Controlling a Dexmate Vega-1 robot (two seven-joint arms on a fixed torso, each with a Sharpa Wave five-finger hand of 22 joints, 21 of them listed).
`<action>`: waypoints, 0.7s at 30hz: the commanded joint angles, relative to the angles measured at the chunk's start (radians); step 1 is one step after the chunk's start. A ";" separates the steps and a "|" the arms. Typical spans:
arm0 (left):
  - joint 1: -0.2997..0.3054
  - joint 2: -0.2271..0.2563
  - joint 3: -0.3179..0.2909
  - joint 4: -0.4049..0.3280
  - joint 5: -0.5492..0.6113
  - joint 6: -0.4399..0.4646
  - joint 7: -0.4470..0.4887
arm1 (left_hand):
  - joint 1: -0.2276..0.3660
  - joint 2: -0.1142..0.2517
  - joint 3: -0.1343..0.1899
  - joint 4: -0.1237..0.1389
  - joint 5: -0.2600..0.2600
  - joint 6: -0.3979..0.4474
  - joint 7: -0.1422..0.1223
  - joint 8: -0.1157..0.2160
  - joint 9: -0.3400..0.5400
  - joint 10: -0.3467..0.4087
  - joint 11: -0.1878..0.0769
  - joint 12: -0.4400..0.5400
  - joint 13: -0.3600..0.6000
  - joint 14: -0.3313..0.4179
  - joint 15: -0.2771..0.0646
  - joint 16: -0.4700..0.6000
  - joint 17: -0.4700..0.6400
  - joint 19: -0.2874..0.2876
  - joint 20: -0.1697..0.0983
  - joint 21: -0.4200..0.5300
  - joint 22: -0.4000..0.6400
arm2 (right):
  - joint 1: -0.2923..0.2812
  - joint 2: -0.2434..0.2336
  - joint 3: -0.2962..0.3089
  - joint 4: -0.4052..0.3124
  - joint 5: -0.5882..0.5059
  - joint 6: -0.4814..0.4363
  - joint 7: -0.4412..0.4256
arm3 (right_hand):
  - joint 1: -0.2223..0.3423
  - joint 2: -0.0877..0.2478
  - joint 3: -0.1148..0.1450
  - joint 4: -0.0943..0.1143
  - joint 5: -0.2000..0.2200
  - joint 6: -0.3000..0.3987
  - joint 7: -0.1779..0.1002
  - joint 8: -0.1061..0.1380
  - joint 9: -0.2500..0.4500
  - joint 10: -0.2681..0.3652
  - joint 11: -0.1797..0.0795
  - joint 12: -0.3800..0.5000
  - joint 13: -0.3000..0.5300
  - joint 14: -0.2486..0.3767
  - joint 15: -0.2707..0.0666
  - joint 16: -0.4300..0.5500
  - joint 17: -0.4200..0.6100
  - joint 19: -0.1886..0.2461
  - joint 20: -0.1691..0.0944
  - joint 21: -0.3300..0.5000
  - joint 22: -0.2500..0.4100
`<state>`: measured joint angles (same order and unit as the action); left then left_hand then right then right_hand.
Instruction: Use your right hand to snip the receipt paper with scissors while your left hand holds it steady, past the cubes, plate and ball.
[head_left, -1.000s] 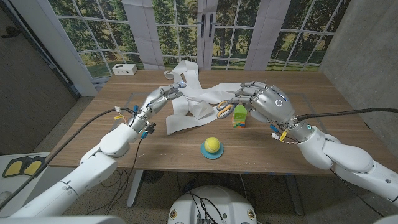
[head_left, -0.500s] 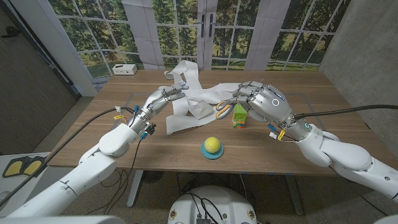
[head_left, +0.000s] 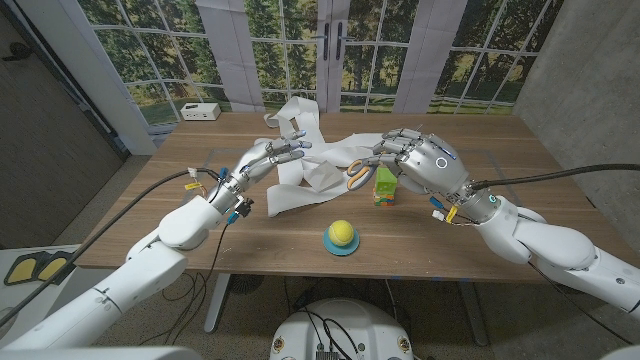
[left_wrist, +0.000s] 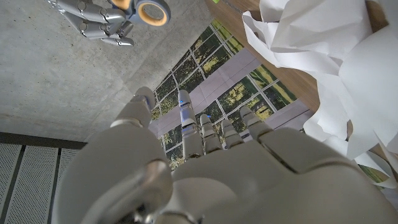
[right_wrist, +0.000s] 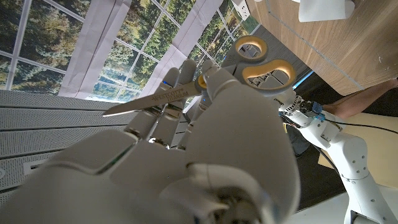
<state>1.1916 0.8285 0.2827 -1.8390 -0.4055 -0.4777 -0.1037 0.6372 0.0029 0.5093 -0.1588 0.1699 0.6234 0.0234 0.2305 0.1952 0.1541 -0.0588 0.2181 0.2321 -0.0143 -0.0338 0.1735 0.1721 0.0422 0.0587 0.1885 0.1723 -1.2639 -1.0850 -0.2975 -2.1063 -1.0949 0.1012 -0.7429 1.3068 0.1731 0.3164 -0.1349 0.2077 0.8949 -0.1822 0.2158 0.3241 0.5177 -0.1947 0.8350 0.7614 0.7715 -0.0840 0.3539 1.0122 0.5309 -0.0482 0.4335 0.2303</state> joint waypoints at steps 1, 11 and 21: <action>-0.028 0.009 0.024 -0.010 -0.036 0.008 -0.056 | 0.005 -0.002 -0.004 0.000 0.004 0.005 0.006 -0.002 0.001 -0.005 0.001 -0.002 0.001 -0.006 -0.023 0.001 0.003 -0.006 0.007 -0.002 0.003 | 0.040 -0.017 -0.030 0.004 -0.023 -0.001 -0.011 | 0.001 0.005 0.005 -0.001 0.006 0.005 -0.001 -0.002 0.002 -0.001 0.001 -0.002 0.003 0.001 -0.156 -0.002 0.006 -0.005 -0.099 0.007 0.005; -0.044 0.007 0.041 -0.021 -0.020 0.015 -0.063 | 0.010 -0.002 -0.009 -0.001 0.003 -0.009 0.009 -0.013 0.001 0.008 -0.009 0.005 -0.002 -0.004 -0.025 0.005 0.003 -0.005 0.009 0.000 0.003 | 0.061 -0.020 -0.045 -0.002 -0.031 -0.010 0.006 | 0.002 0.005 0.005 -0.002 0.006 0.006 -0.003 -0.002 0.002 -0.005 0.001 -0.005 0.006 -0.002 -0.156 -0.005 0.009 -0.010 -0.100 0.012 0.007; -0.037 0.011 0.038 -0.042 0.027 0.003 -0.039 | 0.020 0.002 -0.015 -0.002 0.003 0.009 0.008 -0.012 0.003 0.009 -0.008 0.007 -0.005 -0.006 -0.023 0.007 0.003 -0.006 0.011 0.001 0.002 | 0.074 -0.028 -0.043 -0.011 -0.028 -0.020 0.035 | 0.003 0.006 0.005 -0.002 0.006 0.006 -0.005 -0.003 0.002 -0.008 0.000 -0.007 0.009 -0.006 -0.156 -0.009 0.012 -0.016 -0.100 0.019 0.010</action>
<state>1.1530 0.8395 0.3179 -1.8646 -0.4161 -0.4657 -0.1592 0.6454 0.0032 0.4999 -0.1600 0.1699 0.6377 0.0341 0.2204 0.1954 0.1579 -0.0625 0.2182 0.2275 -0.0142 -0.0338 0.1736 0.1722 0.0370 0.0641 0.1885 0.1724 -1.2061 -1.1065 -0.3364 -2.1109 -1.1228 0.0913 -0.7326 1.3070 0.1726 0.3161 -0.1353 0.2048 0.8948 -0.1822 0.2157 0.3241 0.5104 -0.1948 0.8314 0.7670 0.7714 -0.0840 0.3473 1.0215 0.5230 -0.0480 0.4481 0.2350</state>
